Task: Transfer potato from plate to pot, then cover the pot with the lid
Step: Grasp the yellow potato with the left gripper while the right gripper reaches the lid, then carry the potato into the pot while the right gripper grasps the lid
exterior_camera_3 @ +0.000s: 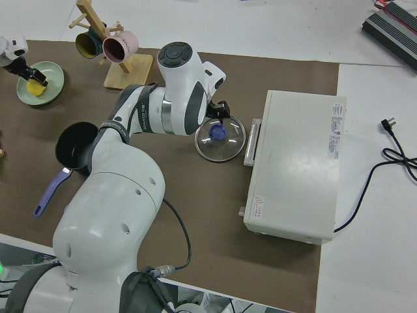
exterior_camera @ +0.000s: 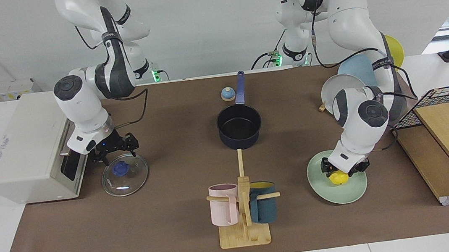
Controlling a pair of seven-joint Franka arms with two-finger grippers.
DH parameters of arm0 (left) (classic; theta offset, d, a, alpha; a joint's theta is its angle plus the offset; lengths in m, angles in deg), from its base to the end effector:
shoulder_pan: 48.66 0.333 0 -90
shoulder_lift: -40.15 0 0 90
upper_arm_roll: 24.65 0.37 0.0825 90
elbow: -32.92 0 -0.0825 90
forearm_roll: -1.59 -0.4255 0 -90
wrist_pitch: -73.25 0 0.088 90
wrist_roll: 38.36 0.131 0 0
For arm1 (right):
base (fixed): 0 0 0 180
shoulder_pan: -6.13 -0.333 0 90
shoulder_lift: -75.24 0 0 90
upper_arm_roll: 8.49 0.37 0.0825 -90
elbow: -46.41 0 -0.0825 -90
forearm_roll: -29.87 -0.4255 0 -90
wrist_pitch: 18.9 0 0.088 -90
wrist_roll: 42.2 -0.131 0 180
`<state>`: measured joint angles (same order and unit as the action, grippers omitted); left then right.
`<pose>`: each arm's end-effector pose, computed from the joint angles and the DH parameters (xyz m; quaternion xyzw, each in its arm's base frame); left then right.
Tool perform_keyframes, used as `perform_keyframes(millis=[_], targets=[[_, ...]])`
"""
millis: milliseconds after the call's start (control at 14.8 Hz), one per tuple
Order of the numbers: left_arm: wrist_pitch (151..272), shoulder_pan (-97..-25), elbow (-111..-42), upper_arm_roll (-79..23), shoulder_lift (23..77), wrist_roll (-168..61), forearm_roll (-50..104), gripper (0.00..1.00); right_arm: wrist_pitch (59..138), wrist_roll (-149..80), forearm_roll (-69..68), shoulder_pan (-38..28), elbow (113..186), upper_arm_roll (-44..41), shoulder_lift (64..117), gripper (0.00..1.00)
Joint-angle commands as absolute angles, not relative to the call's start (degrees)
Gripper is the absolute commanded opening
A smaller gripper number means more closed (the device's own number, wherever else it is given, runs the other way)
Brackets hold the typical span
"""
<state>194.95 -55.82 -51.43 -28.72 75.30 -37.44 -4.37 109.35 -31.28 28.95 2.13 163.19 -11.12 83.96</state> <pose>0.7726 -0.1365 0.3238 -0.9916 0.1252 -0.0223 0.0226 0.6259 0.0164 0.3798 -0.9944 -0.1026 -0.0243 0.0009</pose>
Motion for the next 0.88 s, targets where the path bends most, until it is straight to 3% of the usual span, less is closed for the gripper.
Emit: perform_keyframes(millis=[0, 203, 542, 813], targets=[[194.8, -56.1, -52.5, -28.3, 74.1, -36.3, -5.9, 0.0, 112.6, -26.7, 28.0, 3.3, 164.1, -10.8, 86.0, 1.0], [187.3, -56.2, -48.0, -28.5, 71.9, -36.3, -2.9, 0.0, 114.3, -23.3, 28.1, 5.1, 163.8, -10.8, 88.4, 1.0], [170.1, -60.5, -48.1, -29.0, 55.8, -45.0, 7.0, 0.0, 114.3, -22.0, 28.0, 5.0, 163.7, -10.8, 88.6, 1.0], [170.4, -69.9, -58.4, -29.2, 47.9, -55.0, 7.8, 0.0, 114.3, -22.3, 28.0, 5.3, 163.8, -10.8, 88.9, 1.0]])
